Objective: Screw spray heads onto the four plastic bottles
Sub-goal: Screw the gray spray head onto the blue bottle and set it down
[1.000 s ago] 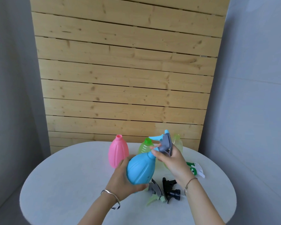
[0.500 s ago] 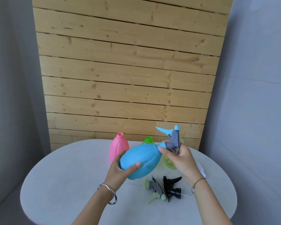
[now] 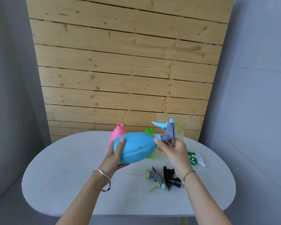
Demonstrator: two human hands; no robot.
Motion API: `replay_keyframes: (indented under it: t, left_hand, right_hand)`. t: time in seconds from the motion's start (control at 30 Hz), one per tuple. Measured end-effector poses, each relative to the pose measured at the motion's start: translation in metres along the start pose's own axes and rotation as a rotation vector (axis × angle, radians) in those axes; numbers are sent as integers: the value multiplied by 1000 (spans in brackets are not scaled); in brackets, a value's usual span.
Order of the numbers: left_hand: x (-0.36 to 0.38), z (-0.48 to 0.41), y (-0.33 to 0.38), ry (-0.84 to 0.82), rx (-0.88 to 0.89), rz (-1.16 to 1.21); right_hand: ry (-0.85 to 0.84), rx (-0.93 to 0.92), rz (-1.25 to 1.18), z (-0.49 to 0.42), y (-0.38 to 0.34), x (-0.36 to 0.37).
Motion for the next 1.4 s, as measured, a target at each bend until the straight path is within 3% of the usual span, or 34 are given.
replay_keyframes:
  t: [0.13,0.2,0.37,0.43,0.5,0.7,0.83,1.0,1.1,1.23,1.4]
  left_hand:
    - [5,2,9,-126,28,-46]
    - [11,4,3,-172,-71,2]
    - [-5,4,-22,-23,-313,41]
    - [-3,12,-33,-52,-464,101]
    - [3,20,-40,-123,-543,111]
    - [15,8,-13,-169,-222,14]
    - [24,14,-9,-287,-199,82]
    - [17,24,-29,-234,-482,106]
    - [20,30,-38,-277,-581,113]
    - [24,24,-33,-278,-481,124]
    - [25,15,-21,-324,-227,-98]
  right_hand:
    - [40,66,-85,0,8,-5]
    - [20,57,-88,0,9,-1]
    - [-160,15,-113,1,-1,14]
    - [-288,-3,-168,4,-8,20]
    - [-315,-7,-186,5,-12,20]
    - [10,50,-123,-2,0,-8]
    - [-54,76,-174,-1,2,-5]
    - [-303,28,-203,1,-8,8]
    - [-353,37,-289,4,-10,13]
    - [-175,16,-229,-1,-11,2]
    - [-41,71,-259,-3,1,-9]
Point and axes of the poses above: each hand's wrist, its own z-axis away from the middle knuckle, its own x-axis out of the palm, y = z × x, the point moved 9 cm from there along -z, towards the middle knuckle, and after that the axes turned 9 degrees about z, right-handed, at the moved point
